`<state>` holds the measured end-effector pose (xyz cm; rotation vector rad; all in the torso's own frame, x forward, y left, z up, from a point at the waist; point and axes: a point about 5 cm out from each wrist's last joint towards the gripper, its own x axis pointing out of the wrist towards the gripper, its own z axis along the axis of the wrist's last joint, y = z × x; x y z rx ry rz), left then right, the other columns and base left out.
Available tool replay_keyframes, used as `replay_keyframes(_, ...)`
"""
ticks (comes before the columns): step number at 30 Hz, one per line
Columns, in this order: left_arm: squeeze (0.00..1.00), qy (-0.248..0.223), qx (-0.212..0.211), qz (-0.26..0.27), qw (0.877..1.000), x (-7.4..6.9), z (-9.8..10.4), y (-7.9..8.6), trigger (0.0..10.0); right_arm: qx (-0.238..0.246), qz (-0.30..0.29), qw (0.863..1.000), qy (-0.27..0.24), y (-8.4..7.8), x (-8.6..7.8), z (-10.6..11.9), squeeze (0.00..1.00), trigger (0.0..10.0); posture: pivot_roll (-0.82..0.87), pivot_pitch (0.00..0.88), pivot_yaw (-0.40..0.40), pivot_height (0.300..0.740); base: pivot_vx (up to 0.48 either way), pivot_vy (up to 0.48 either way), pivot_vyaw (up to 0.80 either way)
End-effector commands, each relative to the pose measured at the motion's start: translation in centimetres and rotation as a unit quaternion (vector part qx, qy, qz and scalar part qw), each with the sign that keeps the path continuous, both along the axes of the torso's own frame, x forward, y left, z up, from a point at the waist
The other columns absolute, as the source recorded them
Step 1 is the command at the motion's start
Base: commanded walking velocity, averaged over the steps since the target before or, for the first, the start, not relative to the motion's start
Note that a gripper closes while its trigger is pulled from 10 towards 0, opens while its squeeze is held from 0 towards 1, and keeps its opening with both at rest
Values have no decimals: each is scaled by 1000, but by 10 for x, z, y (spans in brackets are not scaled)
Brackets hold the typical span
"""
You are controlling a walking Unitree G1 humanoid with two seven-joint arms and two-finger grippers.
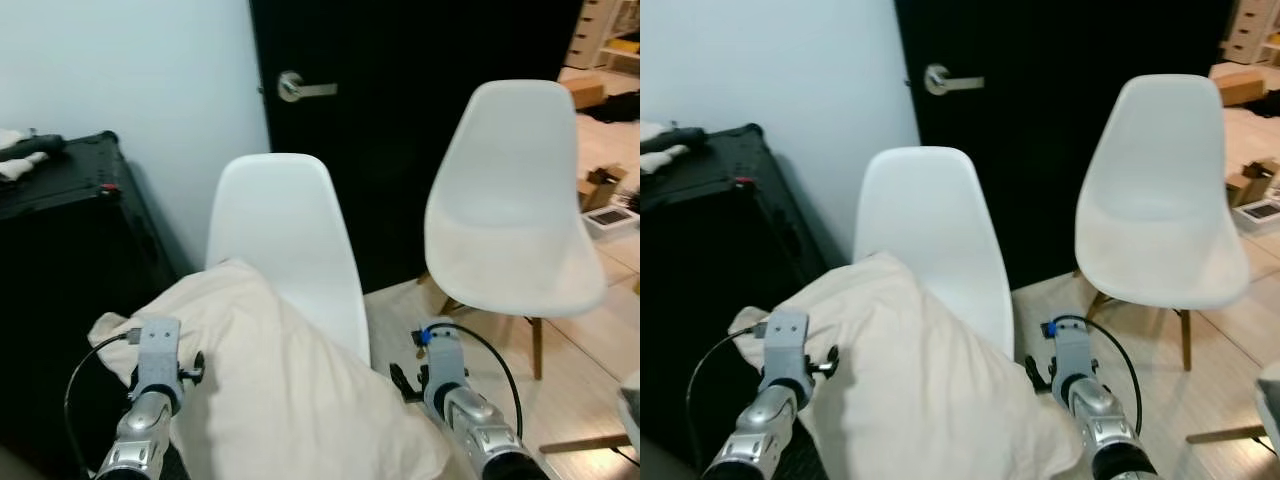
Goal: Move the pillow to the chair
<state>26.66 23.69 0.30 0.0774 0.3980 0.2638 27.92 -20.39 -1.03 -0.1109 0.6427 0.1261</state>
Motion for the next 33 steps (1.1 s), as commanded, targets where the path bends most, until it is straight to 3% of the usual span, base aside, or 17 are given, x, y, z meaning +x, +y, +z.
replay_keyframes(1, 0, 35, -4, 40, 999, -24, -17, 18, 10000, -18, -11, 999, 40, -11, -20, -17, 0, 10000, 87, 0, 21, 697, 0, 0, 0)
replay_keyframes(2, 0, 55, -13, 49, 997, -36, -27, 20, 10000, -25, -22, 997, 63, -17, -31, -25, 0, 10000, 96, 0, 16, 702, 0, 0, 0)
replay_keyframes(5, 0, 67, -19, 54, 996, -43, -33, 20, 10000, -29, -30, 996, 75, -21, -38, -30, 0, 10000, 96, 0, 16, 707, 0, 0, 0)
replay_keyframes(7, 0, 91, -47, 61, 993, -61, -47, 17, 10000, -42, -43, 992, 109, -28, -56, -41, 0, 10000, 102, 0, 13, 716, 0, 0, 0)
replay_keyframes(10, 0, 91, -47, 61, 993, -61, -47, 17, 10000, -42, -43, 992, 109, -28, -56, -41, 0, 10000, 102, 0, 13, 716, 0, 0, 0)
replay_keyframes(11, 0, 114, -61, 62, 990, -73, -57, 13, 10000, -48, -50, 989, 132, -32, -68, -48, 0, 10000, 100, 0, 19, 721, 0, 0, 0)
replay_keyframes(14, 0, 260, -122, 114, 951, -155, -101, 2, 10000, -73, -73, 964, 246, -40, -138, -81, 0, 10000, 91, 0, 24, 735, 0, 0, 0)
replay_keyframes(15, 0, 260, -122, 114, 951, -155, -101, 2, 10000, -73, -73, 964, 246, -40, -138, -81, 0, 10000, 91, 0, 24, 735, 0, 0, 0)
replay_keyframes(18, 0, 344, -135, 143, 918, -205, -115, -3, 10000, -99, -66, 941, 316, -44, -183, -94, 0, 10000, 91, 0, 22, 739, 0, 0, 0)
replay_keyframes(19, 0, 344, -135, 143, 918, -205, -115, -3, 10000, -99, -66, 941, 316, -44, -183, -94, 0, 10000, 91, 0, 22, 739, 0, 0, 0)
replay_keyframes(21, 0, 375, -134, 148, 905, -224, -119, -6, 10000, -108, -64, 931, 342, -45, -200, -97, 0, 10000, 91, 0, 22, 739, -157, 0, 0)
replay_keyframes(28, 0, 362, -141, 142, 910, -219, -118, -6, 10000, -104, -72, 934, 333, -45, -198, -97, 0, 10000, 92, 0, 24, 739, -313, 0, 0)
replay_keyframes(33, 0, 317, -145, 119, 930, -178, -111, -5, 10000, -109, -59, 943, 309, -44, -176, -92, 0, 10000, 89, 0, 24, 739, 0, 0, -304)
